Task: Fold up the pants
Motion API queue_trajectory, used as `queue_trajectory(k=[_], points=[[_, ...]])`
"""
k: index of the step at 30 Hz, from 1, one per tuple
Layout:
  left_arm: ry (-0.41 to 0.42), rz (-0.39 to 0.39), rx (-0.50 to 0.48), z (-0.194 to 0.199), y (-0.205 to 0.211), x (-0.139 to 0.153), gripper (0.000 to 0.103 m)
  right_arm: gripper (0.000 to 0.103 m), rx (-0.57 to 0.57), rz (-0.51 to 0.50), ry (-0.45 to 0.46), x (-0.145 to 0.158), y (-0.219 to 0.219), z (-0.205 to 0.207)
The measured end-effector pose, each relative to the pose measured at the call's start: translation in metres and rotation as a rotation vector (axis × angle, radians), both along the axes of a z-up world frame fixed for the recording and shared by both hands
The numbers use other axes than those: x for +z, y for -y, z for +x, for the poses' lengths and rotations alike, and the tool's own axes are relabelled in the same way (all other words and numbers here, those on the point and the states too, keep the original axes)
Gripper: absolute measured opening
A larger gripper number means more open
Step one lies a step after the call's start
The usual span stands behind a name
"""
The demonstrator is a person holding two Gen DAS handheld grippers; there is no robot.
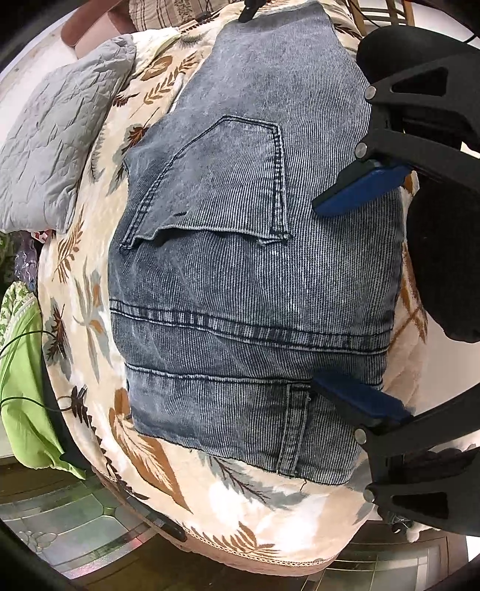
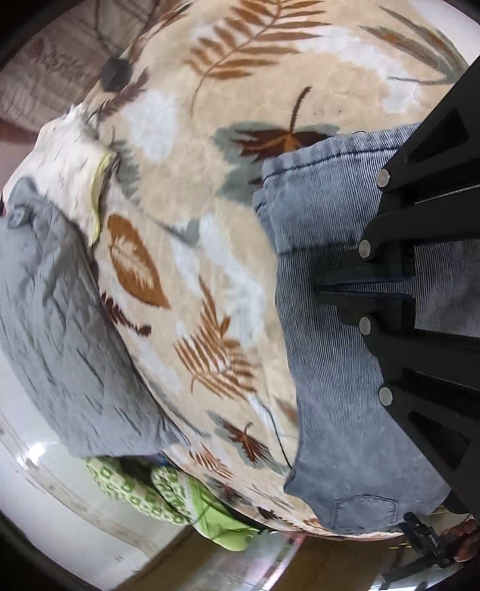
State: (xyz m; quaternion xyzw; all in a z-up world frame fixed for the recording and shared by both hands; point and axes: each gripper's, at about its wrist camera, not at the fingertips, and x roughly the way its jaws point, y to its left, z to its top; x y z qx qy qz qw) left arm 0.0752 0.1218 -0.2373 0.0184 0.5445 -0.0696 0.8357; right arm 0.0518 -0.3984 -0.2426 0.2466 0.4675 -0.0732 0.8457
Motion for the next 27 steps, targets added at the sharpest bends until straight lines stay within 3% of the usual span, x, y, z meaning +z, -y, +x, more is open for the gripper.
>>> queue_trajectory(k=[5, 16, 27], points=[[-0.008, -0.005, 0.006, 0.000, 0.000, -0.003, 0.087, 0.005, -0.041, 0.003, -0.038, -0.020, 0.000, 0.008], [0.004, -0.007, -0.004, -0.006, -0.001, -0.004, 0.088, 0.005, -0.088, 0.062, -0.036, -0.027, 0.010, 0.020], [0.015, -0.014, -0.008, -0.010, 0.000, -0.005, 0.090, 0.004, -0.084, -0.048, -0.033, -0.027, -0.001, 0.028]])
